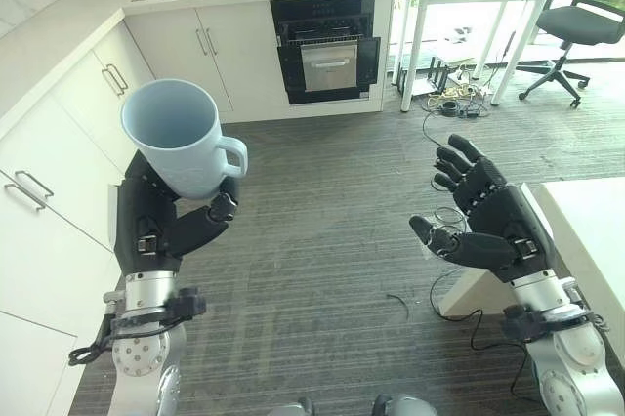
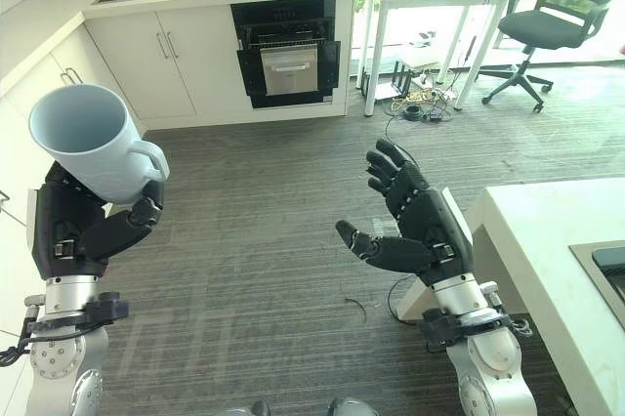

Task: Place the dishes in the dishwasher.

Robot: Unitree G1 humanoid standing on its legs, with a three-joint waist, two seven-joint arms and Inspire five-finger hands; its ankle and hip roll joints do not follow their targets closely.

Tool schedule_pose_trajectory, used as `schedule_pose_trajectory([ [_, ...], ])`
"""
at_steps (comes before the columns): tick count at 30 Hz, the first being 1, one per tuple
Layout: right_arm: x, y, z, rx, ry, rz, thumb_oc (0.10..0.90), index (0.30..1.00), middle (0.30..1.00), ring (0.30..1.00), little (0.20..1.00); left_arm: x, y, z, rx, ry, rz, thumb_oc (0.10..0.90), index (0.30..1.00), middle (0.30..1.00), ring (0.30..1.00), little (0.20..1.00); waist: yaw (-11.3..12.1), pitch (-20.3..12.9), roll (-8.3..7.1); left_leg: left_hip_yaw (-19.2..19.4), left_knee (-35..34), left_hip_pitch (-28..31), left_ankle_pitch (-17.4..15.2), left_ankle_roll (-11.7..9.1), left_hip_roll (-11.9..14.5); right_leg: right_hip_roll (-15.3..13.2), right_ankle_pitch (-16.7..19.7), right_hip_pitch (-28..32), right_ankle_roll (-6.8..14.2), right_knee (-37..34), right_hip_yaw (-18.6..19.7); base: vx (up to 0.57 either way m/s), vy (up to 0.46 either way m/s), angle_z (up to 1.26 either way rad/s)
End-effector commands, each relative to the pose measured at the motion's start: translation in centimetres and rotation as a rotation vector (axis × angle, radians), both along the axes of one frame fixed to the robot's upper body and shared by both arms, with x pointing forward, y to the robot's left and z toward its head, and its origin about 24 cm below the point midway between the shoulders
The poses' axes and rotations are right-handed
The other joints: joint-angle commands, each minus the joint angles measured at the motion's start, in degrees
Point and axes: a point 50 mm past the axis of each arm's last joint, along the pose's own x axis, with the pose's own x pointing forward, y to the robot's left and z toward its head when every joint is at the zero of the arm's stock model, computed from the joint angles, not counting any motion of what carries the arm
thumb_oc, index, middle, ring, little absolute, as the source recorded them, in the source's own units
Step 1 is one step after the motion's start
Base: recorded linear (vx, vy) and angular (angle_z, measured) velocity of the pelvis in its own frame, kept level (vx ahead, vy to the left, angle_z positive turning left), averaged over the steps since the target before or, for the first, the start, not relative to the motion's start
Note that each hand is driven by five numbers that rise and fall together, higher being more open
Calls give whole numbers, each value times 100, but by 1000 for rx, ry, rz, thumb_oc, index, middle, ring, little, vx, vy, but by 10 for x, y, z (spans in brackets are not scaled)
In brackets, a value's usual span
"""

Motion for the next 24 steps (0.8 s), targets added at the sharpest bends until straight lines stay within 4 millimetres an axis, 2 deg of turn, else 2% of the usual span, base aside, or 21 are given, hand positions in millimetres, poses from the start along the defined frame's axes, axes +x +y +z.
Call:
schedule_pose_trajectory([
  [1, -1, -1, 55, 29, -344, 19, 800, 900, 900, 900, 900, -12, -5, 58, 37, -371, -67, 400, 300, 300, 300, 300, 166, 486, -490, 376, 1830, 113, -535, -5, -452, -7, -132, 586, 219, -694, 511, 118, -213, 14],
  [2, 0, -1, 55, 23, -343, 17, 800, 900, 900, 900, 900, -12, -6, 57, 29, -370, -77, 400, 300, 300, 300, 300, 202, 546, -497, 398, 2096, -187, -357, -56, -384, -22, -85, 583, 179, -694, 477, 126, -165, 28],
  [4, 3, 0, 54, 25, -341, 17, 800, 900, 900, 900, 900, -11, -7, 56, 29, -364, -83, 400, 300, 300, 300, 300, 222, 643, -466, 489, 1631, -232, -377, -26, -267, 22, -141, 709, 202, -694, 470, 181, -29, 40],
  [5, 4, 3, 53, 31, -338, 21, 800, 900, 900, 900, 900, -11, -7, 54, 28, -355, -85, 400, 300, 300, 300, 300, 244, 655, -444, 591, 1030, -128, -311, -14, -252, 40, -189, 773, 248, -694, 483, 284, 109, 28],
  [6, 4, 5, 52, 35, -334, 27, 800, 900, 900, 900, 900, -13, -6, 53, 31, -345, -81, 400, 300, 300, 300, 300, 248, 652, -321, 662, 507, -218, -273, -57, -85, 160, -280, 855, 300, -694, 492, 383, 170, 9],
  [7, 3, 6, 51, 34, -334, 33, 800, 900, 900, 900, 900, -15, -6, 51, 35, -339, -76, 400, 300, 300, 300, 300, 254, 633, -214, 574, 507, -433, -372, -149, 55, 272, -397, 941, 338, -694, 536, 375, 196, 11],
  [8, 0, 7, 49, 24, -331, 44, 800, 900, 900, 900, 900, -18, -3, 49, 34, -325, -66, 400, 300, 300, 300, 300, 265, 610, -41, 438, 507, -908, -151, -293, 293, 485, -490, 1023, 309, -694, 524, 412, 167, -2],
  [9, -2, 6, 48, 26, -327, 51, 800, 900, 900, 900, 900, -20, -1, 47, 33, -316, -59, 400, 300, 300, 300, 300, 291, 598, 3, 192, 507, -1135, -21, -373, 339, 590, -592, 1142, 286, -694, 636, 374, 151, 0],
  [11, -3, 6, 48, 28, -325, 56, 800, 900, 900, 900, 900, -21, 1, 45, 30, -310, -50, 400, 300, 300, 300, 300, 329, 574, 81, -4, 507, -1380, 143, -437, 412, 729, -705, 1286, 233, -694, 772, 356, 147, -14],
  [12, -3, 7, 48, 26, -328, 55, 800, 900, 900, 900, 900, -21, 0, 44, 31, -311, -51, 400, 300, 300, 300, 300, 334, 573, 99, 27, 507, -1418, 171, -437, 413, 748, -760, 1360, 218, -694, 787, 507, 267, -44],
  [13, -2, 9, 49, 26, -333, 57, 800, 900, 900, 900, 900, -21, 0, 45, 39, -317, -41, 400, 300, 300, 300, 300, 391, 570, 104, -191, 507, -1502, 116, -426, 344, 679, -900, 1581, 262, -694, 905, 625, 377, -53],
  [14, -4, 9, 50, 34, -335, 64, 800, 900, 900, 900, 900, -20, 3, 46, 44, -317, -30, 400, 300, 300, 300, 300, 407, 473, 92, -328, 507, -1457, 28, -336, 309, 559, -968, 1724, 385, -694, 926, 571, 349, -53],
  [15, -4, 8, 49, 37, -334, 64, 800, 900, 900, 900, 900, -19, 3, 47, 46, -316, -30, 400, 300, 300, 300, 300, 410, 450, 86, -323, 507, -1445, 9, -322, 304, 532, -971, 1757, 423, -694, 912, 597, 350, -59],
  [16, -6, 8, 49, 69, -330, 52, 800, 900, 900, 900, 900, -12, 1, 53, 81, -312, -62, 400, 300, 300, 300, 300, 469, 298, -6, -380, 507, -1367, -106, -191, 189, 342, -949, 1975, 657, -694, 773, 482, 242, -45],
  [17, -7, 7, 49, 82, -330, 42, 800, 900, 900, 900, 900, -9, -2, 55, 99, -310, -95, 400, 300, 300, 300, 300, 494, 234, -105, -405, 507, -1311, -181, -113, 53, 220, -866, 2049, 770, -694, 706, 572, 292, -24],
  [19, -8, 5, 49, 96, -335, 19, 800, 900, 900, 900, 900, -9, -5, 58, 135, -313, -132, 400, 300, 300, 300, 300, 524, 154, -201, -492, 507, -1237, -254, 22, -142, 105, -256, 2132, 978, -694, 588, 293, 156, 7],
  [20, -8, 5, 49, 102, -337, 8, 800, 900, 900, 900, 900, -10, -7, 60, 149, -316, -148, 400, 300, 300, 300, 300, 532, 120, -216, -571, 507, -1178, -295, 90, -233, 81, 178, 2153, 1089, -694, 499, 307, 223, 34],
  [21, -6, 6, 49, 126, -333, -9, 800, 900, 900, 900, 900, -9, -9, 61, 162, -309, -182, 400, 300, 300, 300, 300, 554, 106, -226, -707, 507, -1029, -407, 245, -434, -57, 746, 1929, 1221, 178, 386, 319, 263, 42],
  [22, -5, 7, 48, 138, -332, -12, 800, 900, 900, 900, 900, -8, -10, 62, 169, -308, -188, 400, 300, 300, 300, 300, 545, 108, -166, -812, 507, -951, -424, 282, -492, -79, 1003, 1646, 1215, 755, 398, 325, 285, 45],
  [23, -3, 10, 46, 148, -329, -16, 800, 900, 900, 900, 900, -7, -11, 62, 179, -306, -190, 400, 300, 300, 300, 300, 530, 115, -122, -823, 507, -844, -461, 312, -511, -138, 1086, 1364, 1158, 1177, 428, 197, 203, 26],
  [24, 0, 14, 45, 152, -327, -9, 800, 900, 900, 900, 900, -6, -13, 61, 184, -306, -182, 400, 300, 300, 300, 300, 516, 156, -73, -764, 507, -758, -495, 319, -476, -218, 1007, 1027, 1067, 1387, 386, 209, 156, 19],
])
